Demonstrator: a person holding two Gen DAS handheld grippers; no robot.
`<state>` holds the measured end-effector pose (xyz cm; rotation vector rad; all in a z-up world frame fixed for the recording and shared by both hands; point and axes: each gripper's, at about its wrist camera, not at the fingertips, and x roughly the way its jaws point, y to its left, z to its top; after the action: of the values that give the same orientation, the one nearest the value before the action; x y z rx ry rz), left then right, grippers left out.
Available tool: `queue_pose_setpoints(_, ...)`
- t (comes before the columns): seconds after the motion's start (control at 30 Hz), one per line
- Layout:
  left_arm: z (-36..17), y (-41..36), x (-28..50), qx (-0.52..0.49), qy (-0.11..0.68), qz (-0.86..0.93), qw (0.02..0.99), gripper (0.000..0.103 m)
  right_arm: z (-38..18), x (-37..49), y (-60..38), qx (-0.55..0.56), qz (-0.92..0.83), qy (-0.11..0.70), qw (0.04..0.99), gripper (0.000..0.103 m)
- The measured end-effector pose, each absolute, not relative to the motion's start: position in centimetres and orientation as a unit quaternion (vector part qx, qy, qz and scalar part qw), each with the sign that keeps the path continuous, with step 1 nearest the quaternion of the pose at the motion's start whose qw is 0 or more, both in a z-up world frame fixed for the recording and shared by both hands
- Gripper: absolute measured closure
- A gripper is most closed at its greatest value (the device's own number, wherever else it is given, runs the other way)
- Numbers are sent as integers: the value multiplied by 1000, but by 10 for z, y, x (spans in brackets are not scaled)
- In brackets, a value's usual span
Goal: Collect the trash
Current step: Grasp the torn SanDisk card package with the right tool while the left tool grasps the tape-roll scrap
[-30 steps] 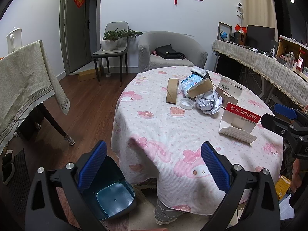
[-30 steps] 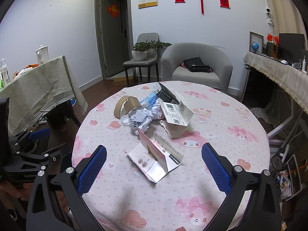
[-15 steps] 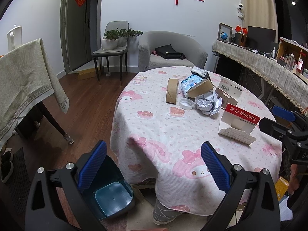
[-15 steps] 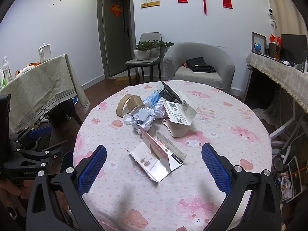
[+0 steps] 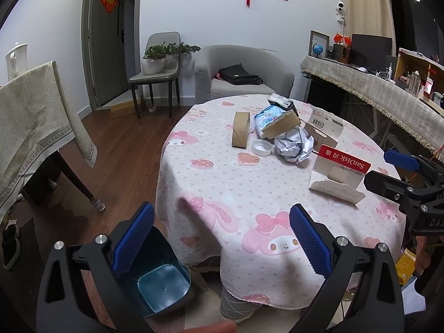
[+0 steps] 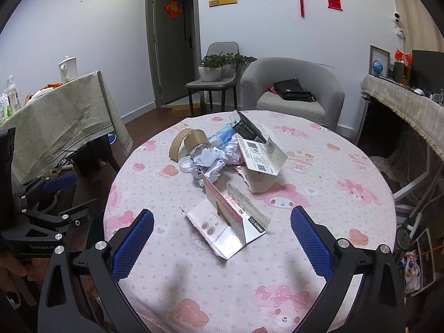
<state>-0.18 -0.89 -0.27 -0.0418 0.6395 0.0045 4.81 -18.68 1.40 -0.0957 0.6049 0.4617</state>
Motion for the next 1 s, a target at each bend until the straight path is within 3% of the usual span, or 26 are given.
queue_pose_setpoints(0.33,1,-10,4,-22,308,-14,951,6,13,59,-190,-43,240,307,920,26)
queue_pose_setpoints(0.8,13,-10,40,-61,304,-72,948,35,4,88,-180,-71,281,325,900,56)
queue_pose_setpoints(1.0,17,-16,58,-87,308,-101,942,38,-4,101,-167,-99,300,340,886,76)
